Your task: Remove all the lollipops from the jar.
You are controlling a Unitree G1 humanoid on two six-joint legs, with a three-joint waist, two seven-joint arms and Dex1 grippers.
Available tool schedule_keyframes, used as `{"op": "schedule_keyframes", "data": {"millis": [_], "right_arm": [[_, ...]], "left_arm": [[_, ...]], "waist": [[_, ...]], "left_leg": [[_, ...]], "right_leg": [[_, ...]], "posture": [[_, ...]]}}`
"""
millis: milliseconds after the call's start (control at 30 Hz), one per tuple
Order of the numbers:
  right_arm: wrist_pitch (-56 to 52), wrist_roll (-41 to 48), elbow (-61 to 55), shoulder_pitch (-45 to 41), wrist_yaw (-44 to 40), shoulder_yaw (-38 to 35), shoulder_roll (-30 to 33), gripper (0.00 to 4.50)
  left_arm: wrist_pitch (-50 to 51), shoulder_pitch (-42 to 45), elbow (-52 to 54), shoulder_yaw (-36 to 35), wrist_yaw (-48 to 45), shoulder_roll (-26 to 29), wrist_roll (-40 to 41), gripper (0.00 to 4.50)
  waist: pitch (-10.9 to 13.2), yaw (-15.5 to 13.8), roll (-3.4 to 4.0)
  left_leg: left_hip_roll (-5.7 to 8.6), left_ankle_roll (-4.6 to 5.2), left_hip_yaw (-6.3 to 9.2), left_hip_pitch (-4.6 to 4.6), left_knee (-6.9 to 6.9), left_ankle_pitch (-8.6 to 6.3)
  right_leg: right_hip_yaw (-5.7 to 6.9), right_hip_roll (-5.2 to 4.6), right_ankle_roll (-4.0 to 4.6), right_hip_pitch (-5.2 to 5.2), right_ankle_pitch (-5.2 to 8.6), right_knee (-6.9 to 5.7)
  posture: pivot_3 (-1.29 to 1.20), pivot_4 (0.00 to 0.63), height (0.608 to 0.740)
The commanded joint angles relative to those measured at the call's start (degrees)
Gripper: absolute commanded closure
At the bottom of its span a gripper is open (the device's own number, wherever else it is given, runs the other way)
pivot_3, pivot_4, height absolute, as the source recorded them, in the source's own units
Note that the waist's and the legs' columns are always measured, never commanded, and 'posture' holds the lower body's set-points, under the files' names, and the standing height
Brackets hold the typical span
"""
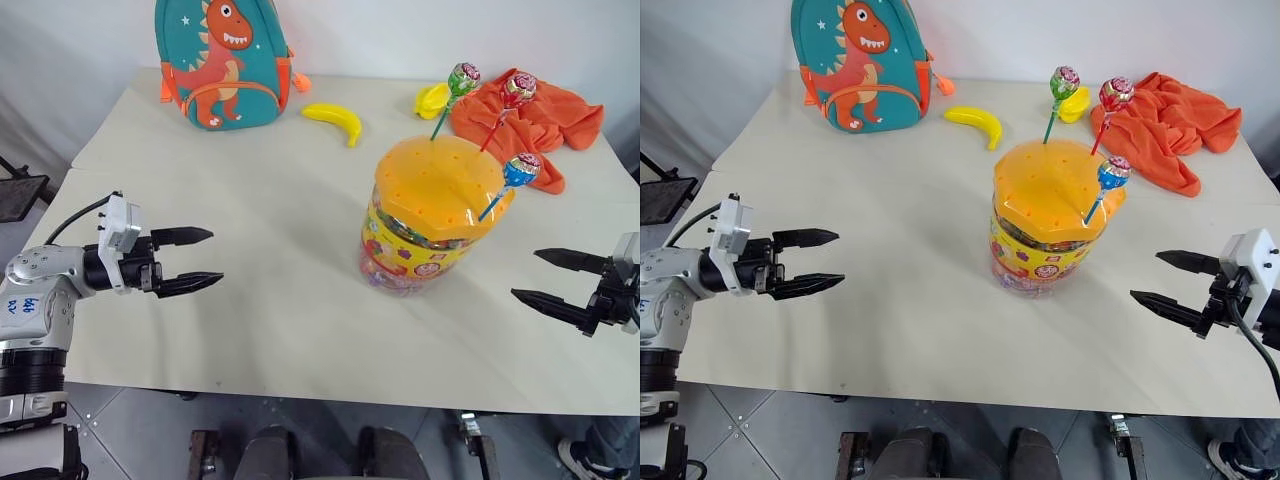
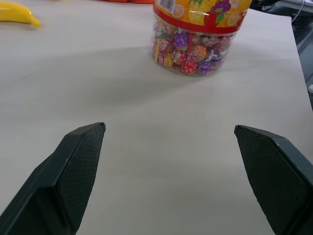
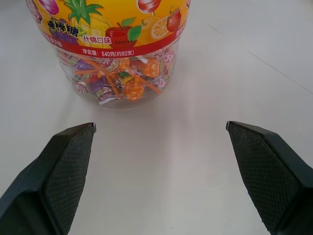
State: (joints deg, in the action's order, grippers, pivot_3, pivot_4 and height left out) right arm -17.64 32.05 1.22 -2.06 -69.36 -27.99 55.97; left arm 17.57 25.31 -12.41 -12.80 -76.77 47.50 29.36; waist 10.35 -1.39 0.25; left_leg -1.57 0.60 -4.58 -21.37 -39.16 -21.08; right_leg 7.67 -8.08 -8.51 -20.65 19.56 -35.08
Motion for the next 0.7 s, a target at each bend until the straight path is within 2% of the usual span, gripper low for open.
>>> {"op": "schedule_keyframes", "data": {"millis": [33, 167, 400, 600, 700], "right_arm": [[0.05, 1.2, -1.45, -0.68, 0.03, -2.85, 1.05, 0.02], [-0.15, 1.43, -1.59, -0.93, 0.19, -2.89, 1.1, 0.02], [-1.1, 2.57, -3.37, -0.87, -0.03, -3.59, 1.25, 0.02], [-3.91, 5.55, -8.68, -1.15, 0.57, -5.84, 1.19, 0.02], [-6.42, 8.7, -12.94, 0.53, 0.42, -9.36, 0.92, 0.02]], "left_arm": [[-0.79, 0.88, -0.24, -1.23, -0.19, 0.92, 0.53, 0.0], [1.69, 1.82, 0.22, -1.13, 2.83, 1.1, 0.03, 0.0], [0.98, 4.46, 0.65, 0.13, 1.39, 3.69, -0.99, 0.0], [-3.16, 17.25, -5.42, 2.96, -1.02, 3.27, -3.39, 0.0], [-5.8, 27.02, -9.97, 5.47, -2.76, 0.17, -4.21, 0.0]], "waist": [[0.0, -0.01, 0.0], [0.0, -0.03, 0.0], [0.0, -0.05, 0.0], [0.01, -0.27, -0.03], [0.02, -0.36, -0.04]], "left_leg": [[0.0, 0.0, 0.0, 0.0, 0.0, 0.0], [0.0, 0.0, 0.01, 0.0, -0.04, 0.0], [0.01, 0.0, 0.0, 0.01, -0.05, 0.0], [0.04, 0.01, 0.06, -0.01, -0.25, -0.01], [0.05, 0.03, 0.08, -0.05, -0.34, -0.02]], "right_leg": [[0.0, 0.0, 0.0, 0.0, 0.0, -0.01], [0.0, 0.0, 0.0, 0.0, 0.0, -0.03], [-0.01, -0.02, 0.0, -0.06, 0.0, -0.2], [0.0, -0.04, 0.0, -0.04, 0.0, -0.42], [0.02, -0.04, 0.0, -0.07, 0.0, -0.48]], "posture": [[0.0, 0.15, 0.74], [0.0, 0.15, 0.74], [0.0, 0.15, 0.74], [0.0, 0.15, 0.74], [0.0, 0.15, 0.74]]}}
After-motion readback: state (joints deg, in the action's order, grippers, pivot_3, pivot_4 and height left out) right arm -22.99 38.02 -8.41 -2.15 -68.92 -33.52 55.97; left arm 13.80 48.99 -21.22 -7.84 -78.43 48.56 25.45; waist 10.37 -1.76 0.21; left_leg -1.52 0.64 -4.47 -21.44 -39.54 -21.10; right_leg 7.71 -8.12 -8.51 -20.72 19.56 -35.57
